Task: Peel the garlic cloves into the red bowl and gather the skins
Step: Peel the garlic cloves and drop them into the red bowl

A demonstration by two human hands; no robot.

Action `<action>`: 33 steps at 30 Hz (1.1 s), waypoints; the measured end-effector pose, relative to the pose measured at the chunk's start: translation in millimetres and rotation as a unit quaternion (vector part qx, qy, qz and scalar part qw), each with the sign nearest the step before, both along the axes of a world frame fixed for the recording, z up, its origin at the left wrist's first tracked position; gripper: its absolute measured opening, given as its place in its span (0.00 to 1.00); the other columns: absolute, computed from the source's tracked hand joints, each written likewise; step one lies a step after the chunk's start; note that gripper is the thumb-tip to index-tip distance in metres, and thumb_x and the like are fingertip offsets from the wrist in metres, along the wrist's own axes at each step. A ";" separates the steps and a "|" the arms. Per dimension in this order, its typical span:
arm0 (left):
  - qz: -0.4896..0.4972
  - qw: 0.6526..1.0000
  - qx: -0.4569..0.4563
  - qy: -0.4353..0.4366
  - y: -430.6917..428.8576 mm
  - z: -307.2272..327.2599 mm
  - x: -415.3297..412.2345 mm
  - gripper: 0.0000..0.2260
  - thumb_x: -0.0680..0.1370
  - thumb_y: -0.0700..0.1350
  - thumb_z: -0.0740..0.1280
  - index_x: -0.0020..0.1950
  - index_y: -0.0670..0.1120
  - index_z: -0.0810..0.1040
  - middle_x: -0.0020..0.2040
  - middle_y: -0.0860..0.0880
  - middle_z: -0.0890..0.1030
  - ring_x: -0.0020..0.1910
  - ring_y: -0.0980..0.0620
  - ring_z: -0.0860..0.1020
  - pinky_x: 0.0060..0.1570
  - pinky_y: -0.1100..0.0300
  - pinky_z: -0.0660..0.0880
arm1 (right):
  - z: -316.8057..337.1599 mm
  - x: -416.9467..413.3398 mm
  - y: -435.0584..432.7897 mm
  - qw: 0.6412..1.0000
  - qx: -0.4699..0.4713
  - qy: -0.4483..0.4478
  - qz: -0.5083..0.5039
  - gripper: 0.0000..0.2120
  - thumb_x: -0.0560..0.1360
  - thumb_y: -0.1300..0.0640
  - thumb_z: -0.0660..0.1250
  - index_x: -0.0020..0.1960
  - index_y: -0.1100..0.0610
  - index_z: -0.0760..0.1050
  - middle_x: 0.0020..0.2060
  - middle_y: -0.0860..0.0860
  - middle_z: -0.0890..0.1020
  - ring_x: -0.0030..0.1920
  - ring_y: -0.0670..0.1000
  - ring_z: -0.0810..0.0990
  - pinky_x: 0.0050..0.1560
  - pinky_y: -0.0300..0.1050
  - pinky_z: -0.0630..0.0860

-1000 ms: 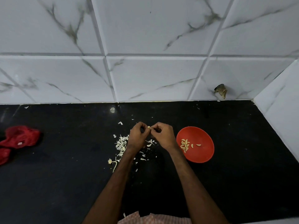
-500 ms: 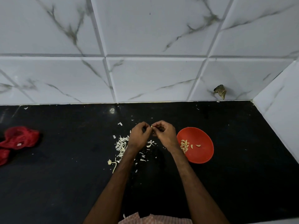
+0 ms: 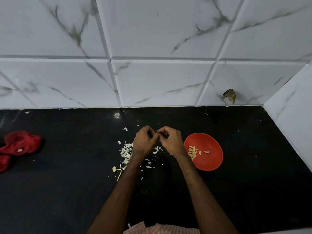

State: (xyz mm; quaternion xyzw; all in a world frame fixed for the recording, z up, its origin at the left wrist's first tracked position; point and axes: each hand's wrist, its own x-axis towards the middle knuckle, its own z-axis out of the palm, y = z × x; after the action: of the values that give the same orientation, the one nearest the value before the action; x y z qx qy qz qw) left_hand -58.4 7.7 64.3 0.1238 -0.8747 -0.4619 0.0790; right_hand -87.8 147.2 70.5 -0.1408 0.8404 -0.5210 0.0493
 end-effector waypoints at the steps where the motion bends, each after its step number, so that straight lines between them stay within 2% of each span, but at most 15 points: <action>1: 0.001 1.000 0.007 0.000 0.0 -0.2 -0.7 0.06 0.74 0.48 0.71 0.41 0.50 0.76 0.39 0.53 0.79 0.37 0.54 0.77 0.38 0.53 0.76 | 0.3 0.2 -0.5 1.000 -0.006 -0.005 -0.002 0.08 0.75 0.68 0.70 0.51 0.59 0.82 0.44 0.48 0.84 0.46 0.44 0.84 0.51 0.47 0.83; 5: -0.005 0.997 0.083 0.005 -1.4 -0.1 -2.4 0.05 0.73 0.47 0.71 0.40 0.48 0.77 0.38 0.51 0.80 0.36 0.55 0.76 0.38 0.53 0.76 | -0.6 0.9 -1.2 0.993 -0.096 -0.062 -0.024 0.08 0.76 0.70 0.69 0.52 0.62 0.82 0.46 0.54 0.85 0.49 0.52 0.85 0.49 0.52 0.84; 7: -0.004 0.991 0.133 0.007 -0.4 3.0 -1.9 0.07 0.72 0.49 0.69 0.41 0.46 0.78 0.38 0.49 0.80 0.35 0.55 0.75 0.37 0.56 0.74 | 1.5 3.1 -0.6 0.980 -0.168 -0.101 -0.022 0.09 0.77 0.70 0.68 0.55 0.64 0.81 0.48 0.60 0.84 0.52 0.56 0.85 0.51 0.53 0.84; 9: -0.001 0.984 0.177 0.010 0.9 5.3 -1.6 0.10 0.71 0.49 0.67 0.42 0.42 0.79 0.37 0.48 0.80 0.35 0.55 0.75 0.36 0.59 0.73 | 4.0 6.1 0.0 0.964 -0.229 -0.134 -0.012 0.10 0.77 0.70 0.67 0.58 0.63 0.80 0.50 0.64 0.82 0.53 0.57 0.84 0.52 0.52 0.84; 11: -0.001 0.976 0.217 0.011 1.5 5.7 -2.2 0.08 0.75 0.44 0.68 0.43 0.39 0.78 0.35 0.49 0.79 0.34 0.56 0.75 0.36 0.60 0.73 | 4.9 7.8 -0.2 0.951 -0.263 -0.160 -0.010 0.10 0.78 0.69 0.66 0.57 0.62 0.81 0.51 0.62 0.83 0.53 0.54 0.85 0.53 0.49 0.83; 13: 0.004 0.968 0.252 0.008 1.1 6.8 -2.6 0.06 0.78 0.38 0.67 0.44 0.37 0.78 0.35 0.49 0.78 0.32 0.57 0.74 0.33 0.63 0.72 | 4.4 7.5 -1.3 0.944 -0.276 -0.179 -0.015 0.10 0.79 0.68 0.65 0.57 0.62 0.81 0.52 0.59 0.85 0.54 0.53 0.85 0.55 0.49 0.83; 15: 0.007 0.963 0.271 0.006 1.1 10.0 -2.2 0.05 0.79 0.37 0.66 0.45 0.36 0.78 0.34 0.47 0.77 0.29 0.59 0.72 0.28 0.66 0.70 | 4.4 6.3 -2.1 0.940 -0.282 -0.188 -0.015 0.10 0.79 0.67 0.66 0.58 0.62 0.81 0.52 0.58 0.85 0.55 0.54 0.85 0.55 0.50 0.82; 20: -0.010 0.954 0.300 -0.003 3.0 15.5 -0.5 0.05 0.80 0.36 0.65 0.45 0.39 0.77 0.32 0.50 0.75 0.26 0.62 0.71 0.25 0.69 0.68 | 8.0 5.7 -3.1 0.937 -0.288 -0.196 -0.031 0.08 0.78 0.68 0.67 0.57 0.66 0.78 0.48 0.56 0.84 0.49 0.50 0.85 0.49 0.45 0.83; 25: 0.001 0.953 0.303 -0.010 1.7 14.7 1.9 0.05 0.80 0.37 0.65 0.45 0.39 0.77 0.33 0.47 0.75 0.26 0.59 0.70 0.23 0.67 0.67 | 4.7 4.9 -1.8 0.935 -0.287 -0.204 -0.037 0.08 0.77 0.69 0.68 0.56 0.64 0.78 0.49 0.57 0.84 0.51 0.53 0.85 0.52 0.48 0.83; 33: 0.030 0.950 0.310 -0.014 -0.6 9.5 1.1 0.05 0.80 0.38 0.65 0.46 0.39 0.77 0.30 0.50 0.75 0.26 0.56 0.70 0.21 0.65 0.65 | 6.7 4.5 -0.4 0.926 -0.304 -0.221 -0.039 0.12 0.78 0.72 0.65 0.60 0.66 0.77 0.51 0.56 0.86 0.54 0.53 0.85 0.53 0.44 0.82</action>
State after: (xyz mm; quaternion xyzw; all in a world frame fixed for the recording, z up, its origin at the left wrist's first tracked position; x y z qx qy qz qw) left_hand -57.4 7.1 73.8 0.1749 -0.6855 -0.7057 0.0385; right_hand -83.2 146.9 77.2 0.0022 0.6143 -0.7710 0.1679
